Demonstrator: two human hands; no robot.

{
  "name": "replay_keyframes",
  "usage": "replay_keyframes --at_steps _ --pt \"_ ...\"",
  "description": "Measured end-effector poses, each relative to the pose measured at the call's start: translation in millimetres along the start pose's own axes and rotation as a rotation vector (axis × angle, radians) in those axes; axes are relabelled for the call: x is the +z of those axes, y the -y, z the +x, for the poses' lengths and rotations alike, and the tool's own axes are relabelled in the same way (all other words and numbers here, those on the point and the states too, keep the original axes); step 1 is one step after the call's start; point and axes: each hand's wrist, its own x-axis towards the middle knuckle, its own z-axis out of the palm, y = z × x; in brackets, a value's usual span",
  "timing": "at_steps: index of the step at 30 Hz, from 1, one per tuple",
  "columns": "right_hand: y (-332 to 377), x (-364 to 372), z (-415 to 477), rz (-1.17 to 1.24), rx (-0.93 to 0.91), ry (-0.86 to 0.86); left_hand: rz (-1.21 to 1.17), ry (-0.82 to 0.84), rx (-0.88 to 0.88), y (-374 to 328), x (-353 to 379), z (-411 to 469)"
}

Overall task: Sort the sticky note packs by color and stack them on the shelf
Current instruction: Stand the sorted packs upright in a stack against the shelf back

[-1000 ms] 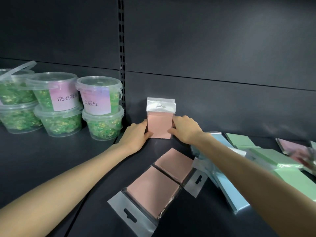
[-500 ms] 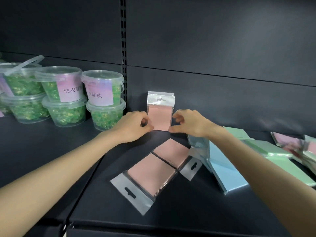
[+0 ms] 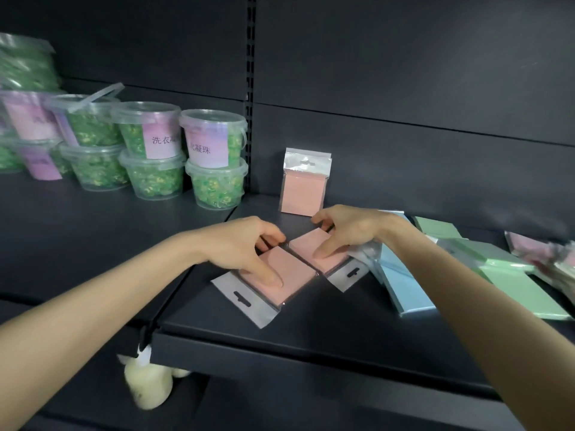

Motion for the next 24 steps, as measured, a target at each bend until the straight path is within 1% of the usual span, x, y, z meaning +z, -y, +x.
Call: replay_keyframes --at_steps 5,10,12,13,16,19,21,24 --pt "8.6 -1.1 2.0 -0.010 0.046 0.015 0.002 0.054 -0.091 -0.3 -7.5 -4.8" --pt "13.1 1.4 2.7 0.136 0.046 0.024 -0.003 0.034 -0.138 4.7 -11.9 -8.5" --pt "14.0 -1.1 -0.8 0.185 0.031 -0.047 -0.025 0.010 -0.136 9.2 -16.0 -8.3" --pt "14.4 -3.2 -3.0 0.209 0.012 -0.124 -0.046 -0.017 -0.133 11.6 -19.2 -7.8" --pt "11.9 -11.0 -8.0 0.382 -0.051 -0.361 -0.189 -0.150 -0.106 15.8 -30.2 -6.2" --pt "6.0 -16.4 -14.4 0.675 -0.113 -0.471 -0.460 -0.328 -0.067 16.6 -34.8 2.1" --pt "0.0 -17.7 -20.9 0.845 -0.127 -0.544 -0.639 -0.477 -0.050 14.2 -31.6 11.9" --pt "-10.2 -18.7 -31.3 0.965 -0.133 -0.652 -0.802 -0.719 -0.039 5.2 -23.0 28.6"
